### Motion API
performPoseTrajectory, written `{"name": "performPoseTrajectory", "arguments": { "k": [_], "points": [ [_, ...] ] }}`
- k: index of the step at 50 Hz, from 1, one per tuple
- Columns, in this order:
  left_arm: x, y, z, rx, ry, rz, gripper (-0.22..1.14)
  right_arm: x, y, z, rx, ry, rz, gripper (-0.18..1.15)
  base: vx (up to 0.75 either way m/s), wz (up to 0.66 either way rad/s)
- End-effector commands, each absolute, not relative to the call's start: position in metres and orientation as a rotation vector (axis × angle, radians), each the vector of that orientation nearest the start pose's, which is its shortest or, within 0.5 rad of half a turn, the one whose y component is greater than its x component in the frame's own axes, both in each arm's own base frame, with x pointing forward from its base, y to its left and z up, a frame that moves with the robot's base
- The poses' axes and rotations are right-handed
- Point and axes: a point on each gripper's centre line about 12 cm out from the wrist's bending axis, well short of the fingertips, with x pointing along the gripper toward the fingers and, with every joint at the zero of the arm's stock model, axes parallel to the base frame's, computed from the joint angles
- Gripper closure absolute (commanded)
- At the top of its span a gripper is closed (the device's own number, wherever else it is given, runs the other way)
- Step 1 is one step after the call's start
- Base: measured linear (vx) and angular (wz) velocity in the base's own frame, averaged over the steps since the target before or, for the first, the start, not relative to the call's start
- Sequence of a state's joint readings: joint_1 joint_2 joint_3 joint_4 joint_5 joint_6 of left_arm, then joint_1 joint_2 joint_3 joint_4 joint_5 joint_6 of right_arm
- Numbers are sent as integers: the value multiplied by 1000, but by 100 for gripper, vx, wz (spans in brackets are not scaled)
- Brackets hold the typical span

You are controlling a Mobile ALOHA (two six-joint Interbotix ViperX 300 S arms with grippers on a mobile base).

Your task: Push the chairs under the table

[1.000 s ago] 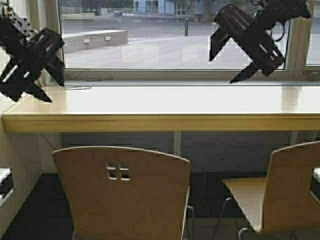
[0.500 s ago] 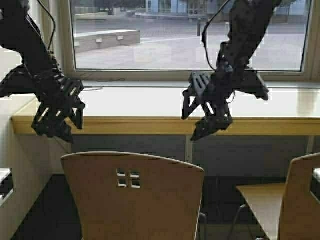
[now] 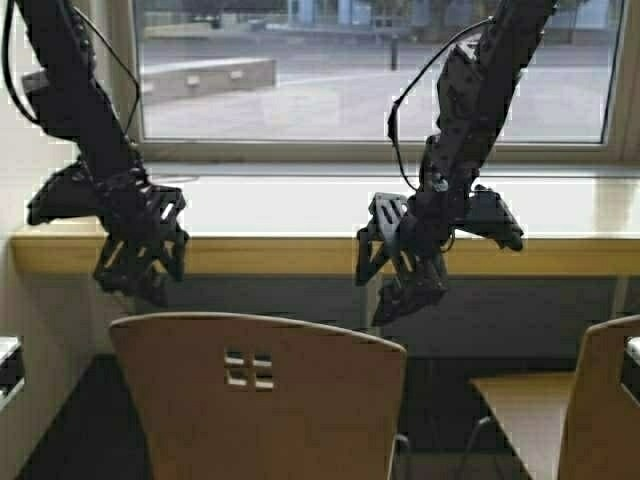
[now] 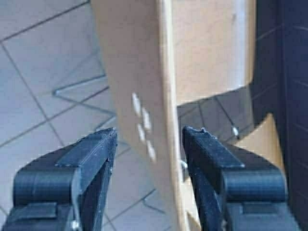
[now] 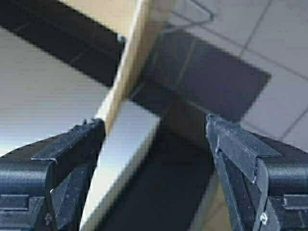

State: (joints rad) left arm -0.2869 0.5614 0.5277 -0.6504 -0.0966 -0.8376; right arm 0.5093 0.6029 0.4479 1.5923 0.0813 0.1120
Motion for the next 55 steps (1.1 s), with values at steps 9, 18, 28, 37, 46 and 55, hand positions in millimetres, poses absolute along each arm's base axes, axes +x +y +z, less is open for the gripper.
{"name": "performPoseTrajectory", "arguments": {
  "k": [9, 18, 28, 37, 46, 55],
  "points": [
    [409, -91, -18, -1204, 907, 592, 10, 384, 230, -20, 1293, 1173, -419, 1, 3, -2],
    [411, -79, -26, -1210, 903, 623, 10, 386, 233, -29, 1290, 1188, -418, 1, 3, -2],
    [412, -70, -42, -1210, 912, 663, 10, 385, 234, -45, 1281, 1211, -437, 1, 4, -1],
    [422, -71, -58, -1210, 912, 668, 11, 389, 236, -59, 1276, 1216, -445, 1, 3, -1],
    [423, -68, -65, -1198, 876, 668, 11, 399, 241, -71, 1277, 1207, -443, 1, 4, -2],
    [424, -67, -66, -1195, 866, 667, 11, 402, 247, -86, 1272, 1226, -440, 1, 4, -3]
  ]
}}
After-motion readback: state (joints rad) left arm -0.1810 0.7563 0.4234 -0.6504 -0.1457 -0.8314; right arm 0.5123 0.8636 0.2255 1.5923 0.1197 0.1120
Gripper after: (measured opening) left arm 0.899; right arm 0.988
